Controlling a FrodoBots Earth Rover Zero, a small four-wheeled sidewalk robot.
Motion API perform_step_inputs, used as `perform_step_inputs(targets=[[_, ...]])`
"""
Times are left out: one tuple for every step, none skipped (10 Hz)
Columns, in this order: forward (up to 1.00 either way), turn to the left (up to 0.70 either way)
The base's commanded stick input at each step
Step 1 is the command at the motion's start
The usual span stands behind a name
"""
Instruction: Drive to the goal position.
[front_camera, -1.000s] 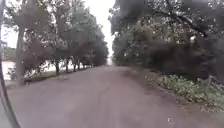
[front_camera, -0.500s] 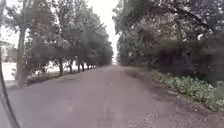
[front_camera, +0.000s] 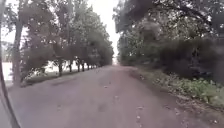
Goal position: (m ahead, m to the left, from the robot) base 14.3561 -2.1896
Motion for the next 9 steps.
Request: perform_step_inputs(targets=[[0.70, 0.00], [0.70, 0.00], [0.70, 0.00], [0.70, 0.00], [0.70, 0.00], [0.70, 0.00], [0.70, 0.00], [0.70, 0.00], [0.70, 0.00]])
